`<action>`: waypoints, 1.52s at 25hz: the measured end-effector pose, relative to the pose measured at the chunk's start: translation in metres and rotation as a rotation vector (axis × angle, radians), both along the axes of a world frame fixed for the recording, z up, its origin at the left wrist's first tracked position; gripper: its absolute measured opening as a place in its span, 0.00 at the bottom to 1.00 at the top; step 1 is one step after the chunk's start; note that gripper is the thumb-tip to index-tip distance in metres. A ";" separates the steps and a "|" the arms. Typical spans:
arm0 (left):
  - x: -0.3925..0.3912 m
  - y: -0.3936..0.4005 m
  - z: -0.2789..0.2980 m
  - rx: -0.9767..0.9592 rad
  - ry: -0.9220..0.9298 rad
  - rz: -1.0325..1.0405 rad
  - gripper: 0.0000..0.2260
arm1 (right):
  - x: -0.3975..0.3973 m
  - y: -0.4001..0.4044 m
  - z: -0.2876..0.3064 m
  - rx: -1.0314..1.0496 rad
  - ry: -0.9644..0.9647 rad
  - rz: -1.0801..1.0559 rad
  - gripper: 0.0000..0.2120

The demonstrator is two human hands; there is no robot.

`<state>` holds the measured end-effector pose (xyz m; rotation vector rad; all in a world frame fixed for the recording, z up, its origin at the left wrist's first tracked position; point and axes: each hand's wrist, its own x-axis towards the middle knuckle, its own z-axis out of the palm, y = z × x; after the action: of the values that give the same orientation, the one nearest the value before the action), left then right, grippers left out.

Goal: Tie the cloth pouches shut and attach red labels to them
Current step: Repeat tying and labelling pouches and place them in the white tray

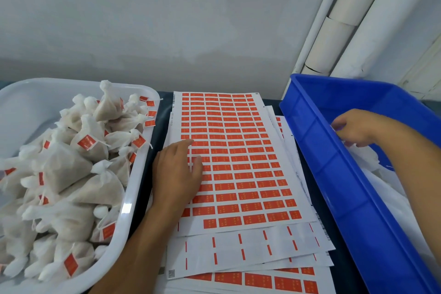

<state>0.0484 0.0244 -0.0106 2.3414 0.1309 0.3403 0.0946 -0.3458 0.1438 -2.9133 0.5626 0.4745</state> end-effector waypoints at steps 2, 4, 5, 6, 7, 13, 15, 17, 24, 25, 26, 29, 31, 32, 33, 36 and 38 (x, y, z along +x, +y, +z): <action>0.000 0.001 -0.002 0.006 -0.005 0.000 0.21 | 0.000 -0.001 -0.008 -0.092 -0.024 0.040 0.07; 0.001 0.001 -0.003 0.004 -0.015 0.000 0.21 | 0.000 -0.002 -0.007 -0.145 -0.112 0.025 0.12; 0.001 0.001 -0.004 0.004 -0.021 0.000 0.21 | 0.000 -0.003 -0.005 -0.155 -0.151 0.009 0.15; 0.001 0.001 -0.003 0.003 -0.027 -0.001 0.20 | 0.000 -0.004 -0.002 -0.153 -0.186 -0.015 0.18; 0.001 0.001 -0.003 0.001 -0.033 -0.002 0.20 | 0.001 -0.006 0.002 -0.130 -0.221 -0.047 0.18; -0.002 0.000 0.001 -0.011 -0.057 -0.002 0.20 | 0.002 0.007 0.048 0.079 -0.483 -0.225 0.15; -0.004 0.000 0.004 -0.011 -0.094 -0.026 0.21 | -0.001 0.025 0.067 0.006 -0.642 -0.169 0.18; -0.006 -0.002 0.008 -0.020 -0.139 -0.078 0.22 | -0.005 0.052 0.083 0.090 -0.816 -0.107 0.19; -0.019 -0.012 0.026 -0.483 -0.089 -0.212 0.17 | -0.022 0.177 0.033 0.847 -0.550 0.142 0.10; -0.019 -0.013 0.027 -0.621 -0.053 -0.205 0.16 | -0.025 0.189 0.012 0.859 -0.445 0.202 0.10; -0.018 -0.012 0.028 -0.716 -0.020 -0.188 0.14 | -0.028 0.198 -0.009 0.886 -0.361 0.234 0.09; -0.017 -0.010 0.030 -0.807 0.069 -0.151 0.12 | -0.034 0.211 -0.061 1.020 -0.245 0.203 0.11; -0.016 -0.009 0.029 -0.799 0.097 -0.153 0.10 | -0.036 0.212 -0.083 1.108 -0.248 0.120 0.14; -0.016 -0.009 0.028 -0.774 0.096 -0.152 0.08 | -0.037 0.212 -0.090 1.130 -0.268 0.082 0.15; -0.016 -0.010 0.027 -0.735 0.090 -0.148 0.06 | -0.039 0.211 -0.095 1.161 -0.289 0.044 0.15; -0.017 -0.013 0.025 -0.660 0.076 -0.115 0.03 | -0.044 0.207 -0.106 1.276 -0.324 0.009 0.11; -0.017 -0.013 0.024 -0.646 0.057 -0.096 0.03 | -0.049 0.204 -0.110 1.283 -0.360 0.073 0.16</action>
<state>0.0310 0.0115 0.0134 1.7102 0.1317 0.1504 0.0456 -0.1414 0.0336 -1.7046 0.0204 0.1718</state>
